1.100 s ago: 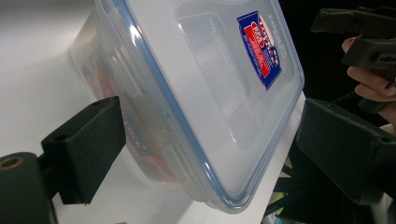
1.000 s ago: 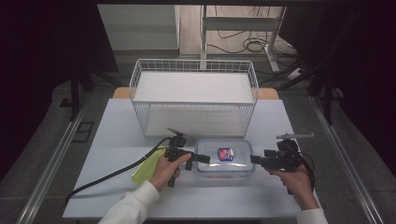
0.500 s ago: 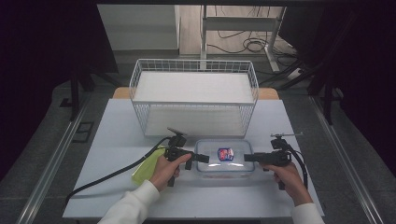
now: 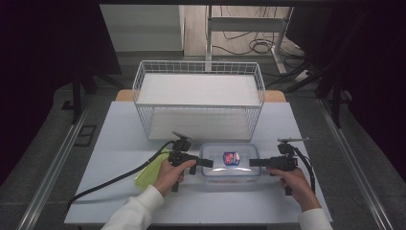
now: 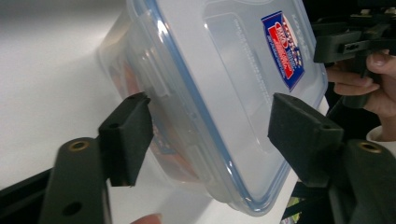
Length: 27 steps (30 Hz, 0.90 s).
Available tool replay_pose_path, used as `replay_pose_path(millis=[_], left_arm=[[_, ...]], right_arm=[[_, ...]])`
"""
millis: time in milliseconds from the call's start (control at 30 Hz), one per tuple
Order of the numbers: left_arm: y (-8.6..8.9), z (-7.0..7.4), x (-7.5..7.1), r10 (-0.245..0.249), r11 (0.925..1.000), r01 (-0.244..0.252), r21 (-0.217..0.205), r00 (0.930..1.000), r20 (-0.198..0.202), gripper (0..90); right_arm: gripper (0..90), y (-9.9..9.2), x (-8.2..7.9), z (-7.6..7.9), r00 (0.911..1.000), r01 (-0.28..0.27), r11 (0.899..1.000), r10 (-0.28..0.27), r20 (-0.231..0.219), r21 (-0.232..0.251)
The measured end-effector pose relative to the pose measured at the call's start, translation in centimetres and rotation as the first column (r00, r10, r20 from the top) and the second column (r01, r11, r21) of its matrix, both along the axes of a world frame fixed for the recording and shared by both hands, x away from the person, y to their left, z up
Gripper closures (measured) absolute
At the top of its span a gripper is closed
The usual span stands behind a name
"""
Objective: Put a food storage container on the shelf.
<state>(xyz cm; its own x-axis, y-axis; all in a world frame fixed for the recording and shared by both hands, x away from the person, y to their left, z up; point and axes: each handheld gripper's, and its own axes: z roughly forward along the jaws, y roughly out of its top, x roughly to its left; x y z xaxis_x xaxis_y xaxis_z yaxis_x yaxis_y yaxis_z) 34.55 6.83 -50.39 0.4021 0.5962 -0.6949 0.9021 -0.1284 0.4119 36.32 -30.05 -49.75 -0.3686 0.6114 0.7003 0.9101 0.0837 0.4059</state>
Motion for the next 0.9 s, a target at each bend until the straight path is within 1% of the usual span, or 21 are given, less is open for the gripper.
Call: replay_pose_path(millis=[67,100,133,267,367,400,433,500,533,633,767,867,900], left_arm=[[0.0,0.1,0.0,0.002,1.0000,-0.002,-0.001,1.0000,0.000,33.0],[-0.1,0.3,-0.1,0.022,0.9996,-0.022,-0.015,0.9998,-0.001,34.2],[0.2,0.3,-0.1,0.000,1.0000,0.000,-0.004,0.9999,0.012,35.5],[0.3,0.6,-0.2,0.006,0.9999,-0.006,-0.010,0.9997,0.024,39.2],[0.4,0.8,-0.4,0.010,0.9999,-0.010,-0.013,0.9989,0.045,41.6],[0.4,0.9,-0.5,0.010,0.9998,-0.010,-0.015,0.9989,0.046,43.5],[0.5,1.0,-0.5,0.002,0.9999,-0.002,-0.016,0.9986,0.052,43.5],[0.5,1.3,-0.6,0.009,0.9996,-0.007,-0.027,0.9983,0.058,45.6],[0.6,1.4,-0.7,0.001,0.9997,0.001,-0.025,0.9977,0.067,46.6],[0.6,1.6,-0.9,-0.001,0.9997,0.003,-0.023,0.9965,0.084,48.2],[0.7,1.8,-1.1,-0.007,0.9998,0.008,-0.016,0.9943,0.107,50.3],[0.7,1.8,-1.2,-0.009,0.9999,0.010,-0.013,0.9941,0.108,50.4],[0.7,1.9,-1.3,-0.002,0.9998,0.004,-0.019,0.9939,0.110,50.4]], right_arm=[[34.8,-0.1,0.0,0.0,1.0000,-0.002,1.000,0.002,0.003,0.003],[36.0,-0.2,0.0,0.1,1.0000,-0.001,1.000,0.001,0.000,0.003],[37.4,-0.3,-0.1,0.2,1.0000,0.000,1.000,0.000,-0.003,0.010],[41.3,-0.8,-0.3,0.4,1.0000,0.002,1.000,-0.002,0.001,0.025],[43.2,-0.9,-0.4,0.6,1.0000,0.006,1.000,-0.006,0.005,0.031],[44.4,-1.0,-0.5,0.7,0.9999,0.008,0.999,-0.008,0.008,0.033],[44.4,-1.0,-0.5,0.7,0.9999,0.008,0.999,-0.008,0.008,0.033],[45.3,-1.1,-0.7,0.9,0.9998,0.009,0.999,-0.009,0.015,0.034],[45.6,-1.2,-0.7,0.9,0.9998,0.009,0.999,-0.009,0.018,0.035],[46.5,-1.3,-0.9,1.0,0.9997,0.014,0.999,-0.015,0.020,0.044],[47.1,-1.3,-1.1,1.2,0.9996,0.014,0.999,-0.015,0.022,0.045],[47.0,-1.3,-1.2,1.4,0.9994,0.015,0.999,-0.017,0.031,0.039],[47.1,-1.2,-1.3,1.5,0.9992,0.017,0.999,-0.019,0.036,0.039]])
